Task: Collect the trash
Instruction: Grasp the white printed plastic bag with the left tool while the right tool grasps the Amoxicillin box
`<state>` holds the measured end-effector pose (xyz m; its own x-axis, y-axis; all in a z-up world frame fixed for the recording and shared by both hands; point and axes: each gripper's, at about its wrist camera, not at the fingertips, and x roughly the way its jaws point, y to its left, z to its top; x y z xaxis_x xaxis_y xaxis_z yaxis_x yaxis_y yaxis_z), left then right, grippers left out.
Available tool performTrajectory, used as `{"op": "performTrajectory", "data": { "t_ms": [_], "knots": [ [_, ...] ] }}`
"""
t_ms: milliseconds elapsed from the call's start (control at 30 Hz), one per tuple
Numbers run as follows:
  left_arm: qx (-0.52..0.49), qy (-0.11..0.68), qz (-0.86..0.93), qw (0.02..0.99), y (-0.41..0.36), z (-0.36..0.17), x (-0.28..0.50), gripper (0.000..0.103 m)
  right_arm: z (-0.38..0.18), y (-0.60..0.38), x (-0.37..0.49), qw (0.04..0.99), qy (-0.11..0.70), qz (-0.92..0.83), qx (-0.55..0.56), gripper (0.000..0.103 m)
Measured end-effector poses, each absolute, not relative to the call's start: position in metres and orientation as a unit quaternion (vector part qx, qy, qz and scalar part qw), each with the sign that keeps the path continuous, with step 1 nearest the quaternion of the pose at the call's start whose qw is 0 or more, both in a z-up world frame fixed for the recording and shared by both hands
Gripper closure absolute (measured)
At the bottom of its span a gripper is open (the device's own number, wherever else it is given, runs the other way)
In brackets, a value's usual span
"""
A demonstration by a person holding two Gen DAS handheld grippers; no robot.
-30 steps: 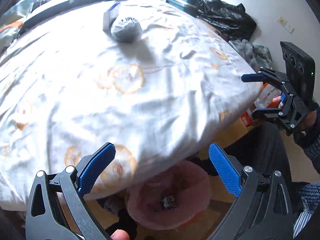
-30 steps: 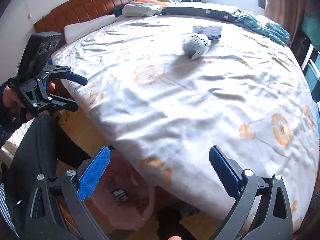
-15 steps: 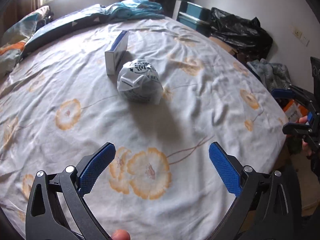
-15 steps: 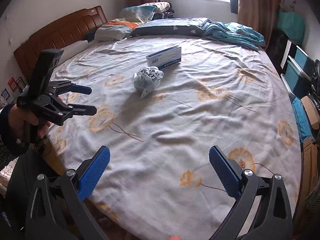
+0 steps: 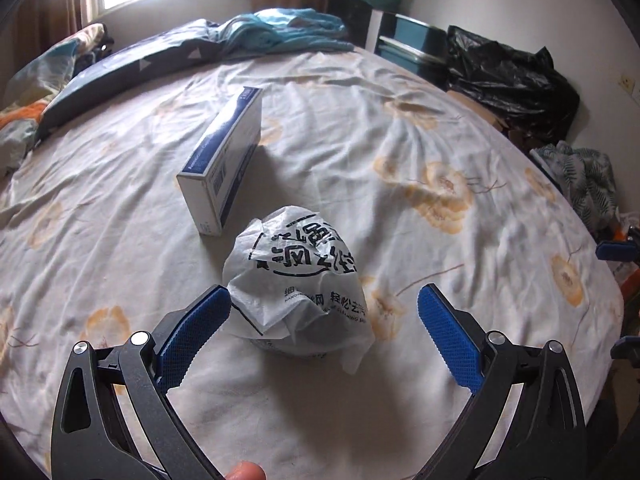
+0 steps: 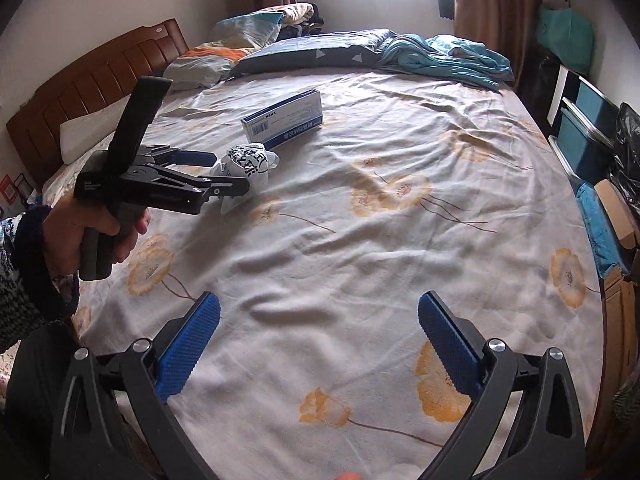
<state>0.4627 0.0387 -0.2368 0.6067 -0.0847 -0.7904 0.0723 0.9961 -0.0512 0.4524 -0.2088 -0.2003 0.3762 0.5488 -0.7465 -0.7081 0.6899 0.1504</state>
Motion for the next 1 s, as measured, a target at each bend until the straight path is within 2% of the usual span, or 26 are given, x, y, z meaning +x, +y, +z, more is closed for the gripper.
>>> {"op": "performTrajectory", "data": {
  "t_ms": [67,100,133,167,400,1000],
  "knots": [
    [-0.003,0.450,-0.037,0.892,0.040,-0.245,0.473,0.011,-0.202,-0.207,0.459,0.825,0.406,0.379,-0.098,0.005],
    [-0.002,0.452,-0.034,0.891,0.041,-0.249,0.478,0.025,-0.202,-0.205,0.461,0.826,0.406,0.380,-0.097,0.005],
    [0.006,0.451,-0.026,0.892,0.042,-0.251,0.480,0.031,-0.202,-0.204,0.464,0.825,0.406,0.380,-0.096,0.005],
    [0.010,0.450,-0.021,0.893,0.045,-0.252,0.483,0.043,-0.203,-0.202,0.467,0.826,0.405,0.380,-0.095,0.005],
    [-0.023,0.434,-0.041,0.900,0.065,-0.247,0.481,0.048,-0.205,-0.180,0.486,0.826,0.403,0.384,-0.091,0.005],
    [-0.094,0.395,0.012,0.914,0.178,-0.219,0.413,0.051,-0.208,-0.040,0.539,0.817,0.423,0.387,-0.061,0.005]
  ]
}}
